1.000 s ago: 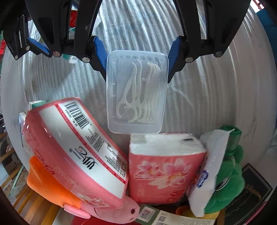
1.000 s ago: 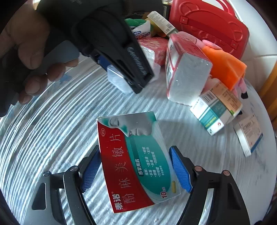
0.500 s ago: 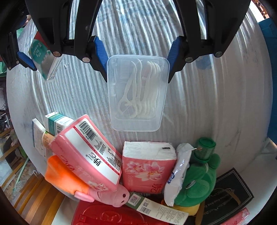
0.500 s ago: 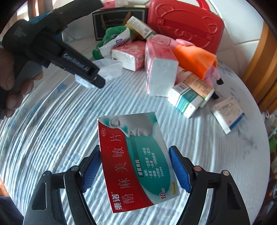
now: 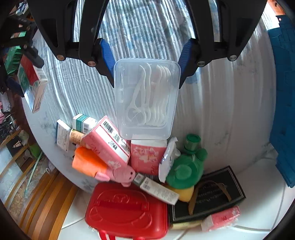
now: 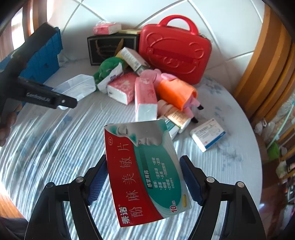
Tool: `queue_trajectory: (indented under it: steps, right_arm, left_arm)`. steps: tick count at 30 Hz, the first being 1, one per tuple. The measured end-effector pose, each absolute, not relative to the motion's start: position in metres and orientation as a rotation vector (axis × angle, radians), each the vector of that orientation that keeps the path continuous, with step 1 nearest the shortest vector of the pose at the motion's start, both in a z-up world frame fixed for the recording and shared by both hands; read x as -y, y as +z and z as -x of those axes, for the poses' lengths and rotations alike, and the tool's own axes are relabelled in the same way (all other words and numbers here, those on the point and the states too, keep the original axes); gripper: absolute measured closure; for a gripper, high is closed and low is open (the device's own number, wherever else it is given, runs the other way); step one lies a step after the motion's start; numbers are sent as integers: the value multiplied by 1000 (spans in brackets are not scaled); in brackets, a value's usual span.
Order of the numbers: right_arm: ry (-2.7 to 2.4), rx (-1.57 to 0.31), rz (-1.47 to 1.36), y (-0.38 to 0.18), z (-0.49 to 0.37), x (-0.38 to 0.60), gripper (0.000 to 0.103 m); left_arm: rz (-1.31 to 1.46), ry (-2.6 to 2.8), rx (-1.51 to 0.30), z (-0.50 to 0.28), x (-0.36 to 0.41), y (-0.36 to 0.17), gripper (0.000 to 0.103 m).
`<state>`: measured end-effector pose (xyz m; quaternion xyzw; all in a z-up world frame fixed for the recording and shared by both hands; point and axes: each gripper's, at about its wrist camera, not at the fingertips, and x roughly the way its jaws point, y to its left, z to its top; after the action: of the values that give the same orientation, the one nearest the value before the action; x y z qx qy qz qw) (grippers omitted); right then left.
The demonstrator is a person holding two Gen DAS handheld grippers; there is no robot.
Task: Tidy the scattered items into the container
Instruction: 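Lift the floss box and medicine box and carry both over the blue box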
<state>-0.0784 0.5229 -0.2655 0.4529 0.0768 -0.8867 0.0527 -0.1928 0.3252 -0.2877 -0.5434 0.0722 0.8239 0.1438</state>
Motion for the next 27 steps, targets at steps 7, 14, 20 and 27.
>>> queue_trajectory:
  steps: [7,14,20,27]
  right_arm:
    - [-2769,-234,-1305,-216,62,-520,26]
    - [-2841,-190,-1229,-172,42,-519,26]
    - [-2878,-176,-1146,-136,22,-512,26]
    - [-2926,-121,-1066,-105,12,-502,26]
  left_arm:
    - [1513,2423,-223,168,-312,-240,44]
    - [1438,2474,-183,144,-289,-198,44]
    - [1364,2527,-158,126,-269,-166,44]
    - [1327,2554,-170,114,-244,-142,44]
